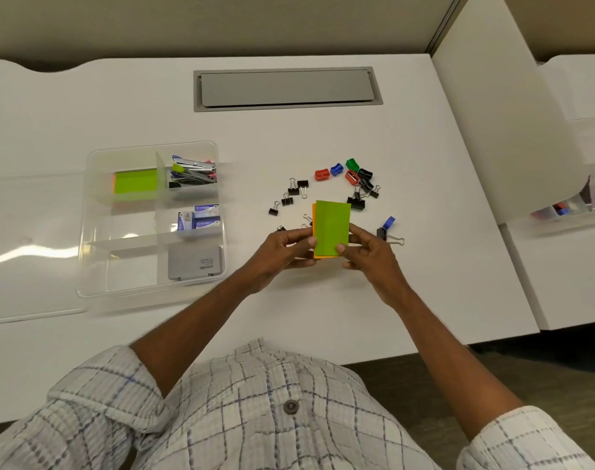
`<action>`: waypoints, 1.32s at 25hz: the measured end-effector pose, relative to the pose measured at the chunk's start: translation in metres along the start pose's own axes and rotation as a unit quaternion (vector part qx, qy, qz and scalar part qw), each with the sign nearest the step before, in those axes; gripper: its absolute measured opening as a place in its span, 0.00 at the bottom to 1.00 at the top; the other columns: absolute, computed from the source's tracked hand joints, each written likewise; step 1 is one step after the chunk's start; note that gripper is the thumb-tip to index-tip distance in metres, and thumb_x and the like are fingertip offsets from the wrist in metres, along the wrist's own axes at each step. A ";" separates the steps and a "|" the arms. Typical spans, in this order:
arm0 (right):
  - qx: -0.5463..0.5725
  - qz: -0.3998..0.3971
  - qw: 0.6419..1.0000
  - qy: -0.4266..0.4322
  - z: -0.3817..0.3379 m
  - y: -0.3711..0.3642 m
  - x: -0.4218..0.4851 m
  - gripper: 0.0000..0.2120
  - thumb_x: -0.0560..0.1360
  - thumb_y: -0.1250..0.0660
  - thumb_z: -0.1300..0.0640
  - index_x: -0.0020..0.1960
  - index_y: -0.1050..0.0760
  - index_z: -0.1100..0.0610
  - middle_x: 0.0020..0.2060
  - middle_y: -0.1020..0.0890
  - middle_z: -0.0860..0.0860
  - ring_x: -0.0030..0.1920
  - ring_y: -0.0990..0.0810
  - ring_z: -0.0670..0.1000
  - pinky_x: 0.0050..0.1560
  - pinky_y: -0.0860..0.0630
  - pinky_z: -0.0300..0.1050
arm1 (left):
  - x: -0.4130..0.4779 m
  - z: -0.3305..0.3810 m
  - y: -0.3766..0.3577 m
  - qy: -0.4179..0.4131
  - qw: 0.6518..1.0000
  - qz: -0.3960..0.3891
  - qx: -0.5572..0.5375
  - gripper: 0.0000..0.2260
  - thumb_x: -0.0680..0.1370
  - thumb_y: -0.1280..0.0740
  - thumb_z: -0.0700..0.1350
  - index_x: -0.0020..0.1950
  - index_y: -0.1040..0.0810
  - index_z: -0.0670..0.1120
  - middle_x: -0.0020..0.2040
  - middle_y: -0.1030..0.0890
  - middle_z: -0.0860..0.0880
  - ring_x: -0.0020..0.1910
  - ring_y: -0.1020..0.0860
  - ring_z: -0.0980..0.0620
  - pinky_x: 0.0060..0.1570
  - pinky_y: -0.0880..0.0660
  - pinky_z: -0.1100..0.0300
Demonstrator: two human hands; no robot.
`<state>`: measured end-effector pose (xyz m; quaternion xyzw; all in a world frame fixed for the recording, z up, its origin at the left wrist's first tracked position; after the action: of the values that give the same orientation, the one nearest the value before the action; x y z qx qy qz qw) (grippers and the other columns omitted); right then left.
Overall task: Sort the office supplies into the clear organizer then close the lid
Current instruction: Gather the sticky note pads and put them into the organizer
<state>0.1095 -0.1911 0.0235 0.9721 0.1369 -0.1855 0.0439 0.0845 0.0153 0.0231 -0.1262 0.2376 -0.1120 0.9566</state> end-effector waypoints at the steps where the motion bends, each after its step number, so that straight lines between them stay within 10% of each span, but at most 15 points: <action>1: -0.021 -0.012 1.000 0.001 -0.002 -0.003 0.000 0.24 0.77 0.27 0.54 0.71 0.26 0.46 0.53 0.15 0.50 0.51 0.14 0.49 0.45 0.18 0.42 | -0.002 0.000 0.002 0.002 1.000 -0.009 0.009 0.15 0.82 0.35 0.47 0.69 0.22 0.48 0.61 0.17 0.45 0.53 0.18 0.49 0.56 0.19 0.56; 12: 0.030 -0.062 0.998 -0.001 -0.024 -0.060 0.016 0.17 0.77 0.28 0.58 0.66 0.22 0.53 0.54 0.14 0.53 0.51 0.16 0.50 0.48 0.20 0.40 | -0.020 0.052 0.070 -0.106 0.979 0.163 0.068 0.08 0.81 0.32 0.42 0.58 0.19 0.43 0.46 0.18 0.44 0.38 0.19 0.54 0.41 0.18 0.60; 20: 0.173 -0.020 0.985 -0.008 -0.041 -0.150 0.036 0.15 0.77 0.30 0.64 0.63 0.25 0.57 0.55 0.15 0.52 0.53 0.15 0.50 0.49 0.19 0.42 | -0.056 0.059 0.125 -0.130 0.957 0.257 -0.014 0.15 0.79 0.31 0.39 0.66 0.22 0.42 0.43 0.20 0.46 0.42 0.16 0.49 0.48 0.17 0.54; 33: -0.020 -0.016 1.000 0.002 -0.113 -0.312 0.128 0.14 0.75 0.27 0.66 0.59 0.22 0.65 0.43 0.18 0.56 0.45 0.18 0.54 0.50 0.17 0.49 | -0.115 0.100 0.301 -0.136 0.901 0.399 0.103 0.16 0.74 0.24 0.42 0.61 0.18 0.39 0.41 0.17 0.41 0.34 0.17 0.54 0.44 0.16 0.56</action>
<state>0.1752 0.1552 0.0695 0.9691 0.1563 -0.1811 0.0600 0.0805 0.3492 0.0694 0.0645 0.1231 0.2731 0.9519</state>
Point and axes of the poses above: each hand's wrist, its own x-axis towards the middle knuckle, its own y-axis out of the back of the hand, z = x × y, the point moved 3 cm from there along x, towards the middle knuckle
